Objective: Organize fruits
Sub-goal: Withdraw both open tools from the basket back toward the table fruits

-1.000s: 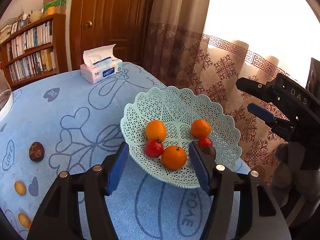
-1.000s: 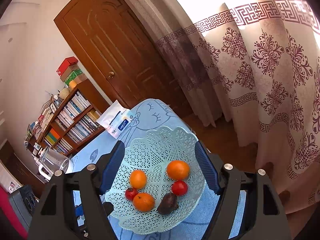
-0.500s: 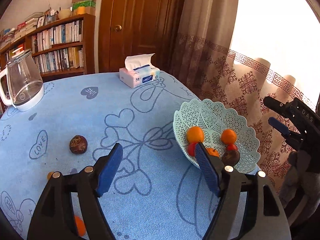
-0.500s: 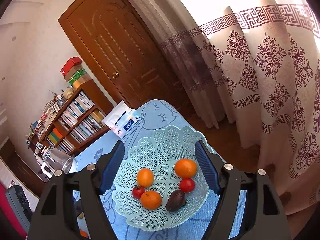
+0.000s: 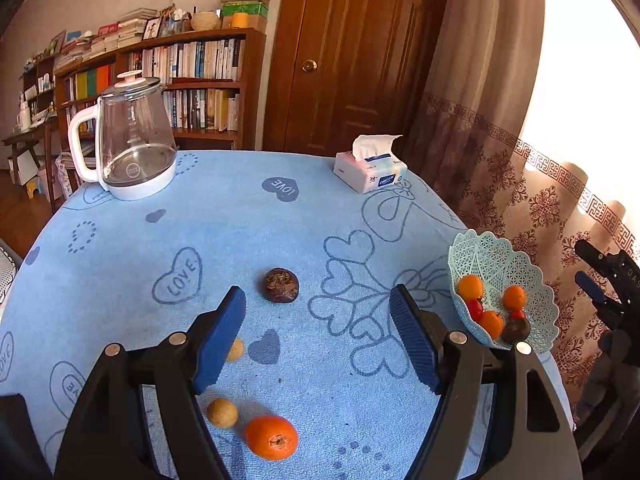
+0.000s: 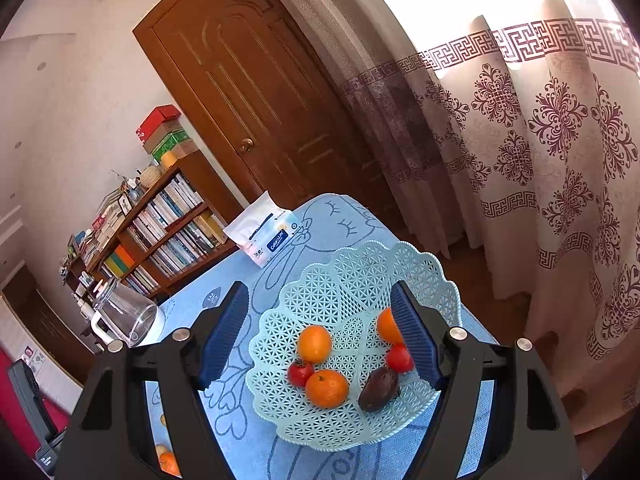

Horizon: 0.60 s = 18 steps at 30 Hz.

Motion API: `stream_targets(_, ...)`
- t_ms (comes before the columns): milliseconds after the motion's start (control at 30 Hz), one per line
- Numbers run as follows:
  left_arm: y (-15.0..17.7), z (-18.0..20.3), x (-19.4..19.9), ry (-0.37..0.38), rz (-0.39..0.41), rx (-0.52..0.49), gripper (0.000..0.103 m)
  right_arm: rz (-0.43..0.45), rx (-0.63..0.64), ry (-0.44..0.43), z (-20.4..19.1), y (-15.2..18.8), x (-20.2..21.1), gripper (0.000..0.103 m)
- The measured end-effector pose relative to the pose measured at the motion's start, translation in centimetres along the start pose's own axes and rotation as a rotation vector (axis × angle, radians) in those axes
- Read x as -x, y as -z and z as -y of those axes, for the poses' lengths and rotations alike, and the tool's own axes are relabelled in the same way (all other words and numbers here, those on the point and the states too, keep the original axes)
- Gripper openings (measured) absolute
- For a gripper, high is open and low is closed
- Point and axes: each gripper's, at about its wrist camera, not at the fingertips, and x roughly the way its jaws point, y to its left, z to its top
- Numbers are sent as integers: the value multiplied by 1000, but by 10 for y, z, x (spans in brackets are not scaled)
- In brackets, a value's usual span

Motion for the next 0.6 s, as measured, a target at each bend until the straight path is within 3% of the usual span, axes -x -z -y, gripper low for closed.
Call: stream_targets(600, 46, -68, 7, -111, -80, 87, 74, -84, 79, -55, -37, 31, -12, 75)
